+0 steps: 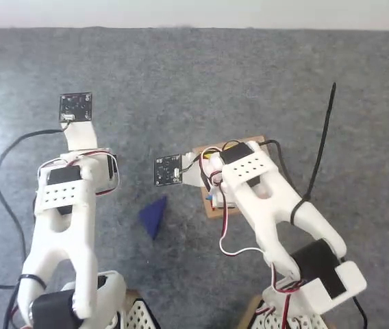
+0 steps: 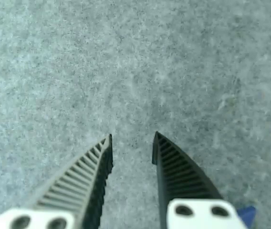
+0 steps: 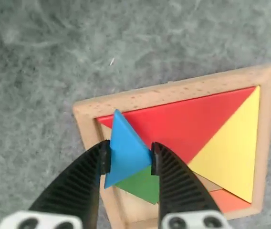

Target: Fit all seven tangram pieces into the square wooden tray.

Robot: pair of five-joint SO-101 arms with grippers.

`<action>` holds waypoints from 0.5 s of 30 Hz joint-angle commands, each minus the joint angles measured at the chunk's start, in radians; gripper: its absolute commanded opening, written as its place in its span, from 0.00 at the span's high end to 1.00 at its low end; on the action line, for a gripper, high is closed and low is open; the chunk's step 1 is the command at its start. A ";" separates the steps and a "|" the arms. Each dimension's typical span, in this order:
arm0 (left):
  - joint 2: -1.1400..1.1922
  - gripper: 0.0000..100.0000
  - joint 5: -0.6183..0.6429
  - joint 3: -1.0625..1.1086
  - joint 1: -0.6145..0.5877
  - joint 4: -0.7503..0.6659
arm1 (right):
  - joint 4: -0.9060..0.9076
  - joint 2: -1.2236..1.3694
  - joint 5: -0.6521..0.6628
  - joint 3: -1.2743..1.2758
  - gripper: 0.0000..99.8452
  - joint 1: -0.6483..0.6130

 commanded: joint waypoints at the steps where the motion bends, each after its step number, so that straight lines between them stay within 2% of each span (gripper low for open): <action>1: -0.029 0.87 -0.008 -0.051 -0.006 0.008 | 0.024 -0.008 0.058 -0.005 0.95 0.002; 6: -0.029 0.87 -0.008 -0.051 -0.006 0.008 | 0.042 -0.008 0.078 -0.009 0.93 0.030; 12: -0.029 0.87 -0.008 -0.051 -0.006 0.008 | 0.042 -0.002 0.078 -0.009 0.71 0.039; 15: -0.029 0.87 -0.008 -0.051 -0.006 0.008 | 0.042 -0.007 0.077 -0.009 0.67 0.038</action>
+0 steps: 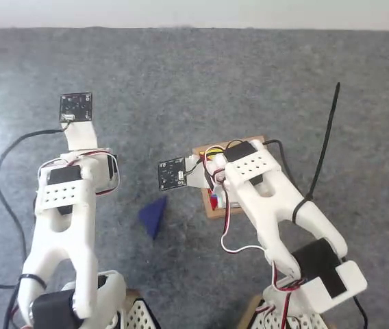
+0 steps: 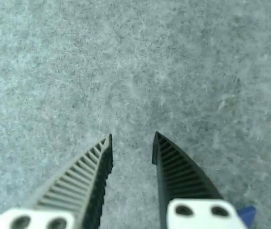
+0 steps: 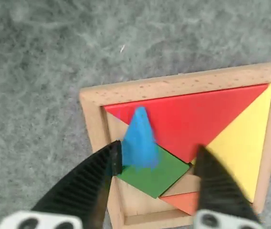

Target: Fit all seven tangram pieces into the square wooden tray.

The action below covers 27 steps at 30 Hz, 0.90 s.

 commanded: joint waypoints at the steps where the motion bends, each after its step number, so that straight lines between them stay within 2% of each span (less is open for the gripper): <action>1: -0.029 0.87 -0.008 -0.051 -0.006 0.008 | 0.013 -0.008 0.011 -0.009 0.68 0.012; 9: -0.029 0.87 -0.008 -0.051 -0.006 0.008 | 0.012 -0.010 0.002 -0.021 0.72 0.016; 11: -0.029 0.87 -0.008 -0.051 -0.006 0.008 | 0.031 -0.010 -0.084 -0.057 0.72 0.016; 15: -0.029 0.87 -0.008 -0.021 0.031 -0.012 | 0.148 -0.025 -0.393 -0.180 0.72 0.031; 17: -0.029 0.87 -0.008 0.004 0.055 -0.043 | 0.217 -0.056 -0.505 -0.213 0.74 0.061; 22: -0.031 0.87 -0.008 0.016 0.069 -0.052 | 0.225 -0.182 -0.649 -0.169 0.93 0.162; 27: -0.031 0.87 -0.008 0.018 0.071 -0.052 | 0.136 -0.360 -0.713 0.035 0.93 0.300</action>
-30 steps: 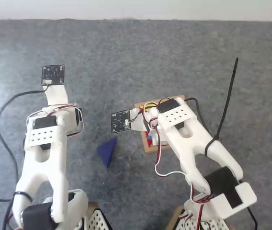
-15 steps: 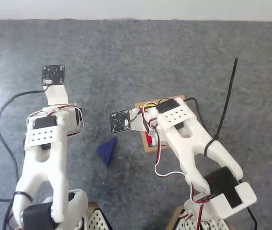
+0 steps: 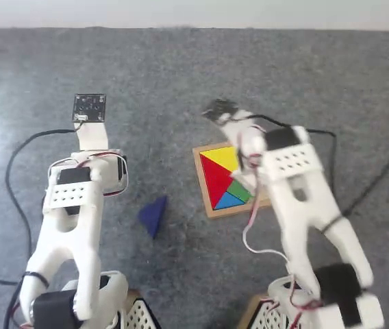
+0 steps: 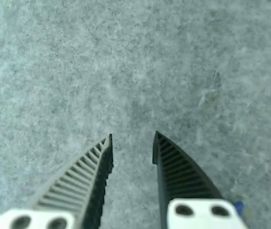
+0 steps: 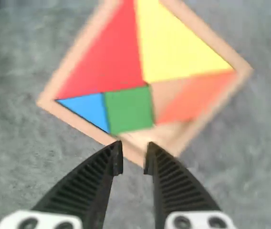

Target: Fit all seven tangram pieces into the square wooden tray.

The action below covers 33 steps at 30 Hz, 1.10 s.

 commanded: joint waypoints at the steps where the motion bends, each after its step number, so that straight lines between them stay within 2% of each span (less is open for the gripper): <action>1: -0.031 0.87 -0.008 -0.008 0.008 -0.021 | -0.073 -0.179 -0.035 0.135 0.93 0.104; 9: -0.029 0.87 -0.008 -0.007 0.009 -0.023 | -0.226 -0.515 -0.028 0.585 0.92 0.335; 13: -0.029 0.87 -0.008 -0.007 0.009 -0.021 | -0.265 -0.625 -0.034 0.732 0.91 0.410; 16: -0.029 0.87 -0.006 -0.008 0.028 -0.008 | -0.265 -0.696 -0.058 0.792 0.91 0.478; 20: -0.029 0.87 -0.008 -0.051 0.060 0.084 | -0.265 -0.754 -0.157 0.821 0.91 0.668; 27: -0.028 0.87 -0.100 -0.084 0.063 0.118 | -0.275 -0.817 -0.157 0.890 0.91 0.958; 30: -0.020 0.87 -0.118 -0.151 0.063 0.221 | -0.331 -0.845 -0.160 0.962 0.91 1.010; 33: 0.051 0.87 -0.140 -0.275 0.103 0.402 | -0.383 -0.875 -0.153 1.014 0.91 1.044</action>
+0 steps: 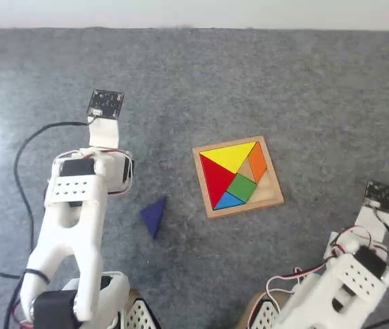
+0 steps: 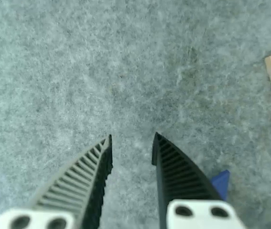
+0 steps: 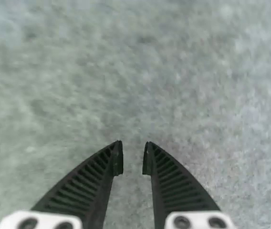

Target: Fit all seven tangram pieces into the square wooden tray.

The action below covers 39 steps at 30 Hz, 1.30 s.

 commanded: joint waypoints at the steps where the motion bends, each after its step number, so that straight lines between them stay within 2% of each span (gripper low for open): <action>1: 0.080 0.87 -0.055 -0.177 0.080 0.226 | -0.048 -0.050 -0.005 0.014 0.91 0.056; 3: 0.169 0.87 -0.072 -0.245 0.160 0.330 | -0.050 -0.056 0.002 0.017 0.91 0.064; 6: 0.273 0.87 -0.069 -0.285 0.221 0.348 | -0.050 -0.059 0.032 0.021 0.91 0.064; 13: 0.307 0.87 -0.017 -0.203 0.222 0.284 | -0.051 -0.059 0.031 0.021 0.91 0.065; 20: 0.308 0.86 -0.104 -0.082 0.215 0.235 | -0.051 -0.059 0.029 0.023 0.91 0.065; 23: 0.318 0.83 -0.137 -0.059 0.215 0.235 | -0.051 -0.059 0.029 0.023 0.91 0.065; 32: 0.321 0.82 -0.147 -0.002 0.226 0.236 | -0.051 -0.058 0.029 0.023 0.91 0.065; 39: 0.336 0.83 -0.138 0.018 0.321 0.241 | -0.051 -0.058 0.029 0.025 0.91 0.065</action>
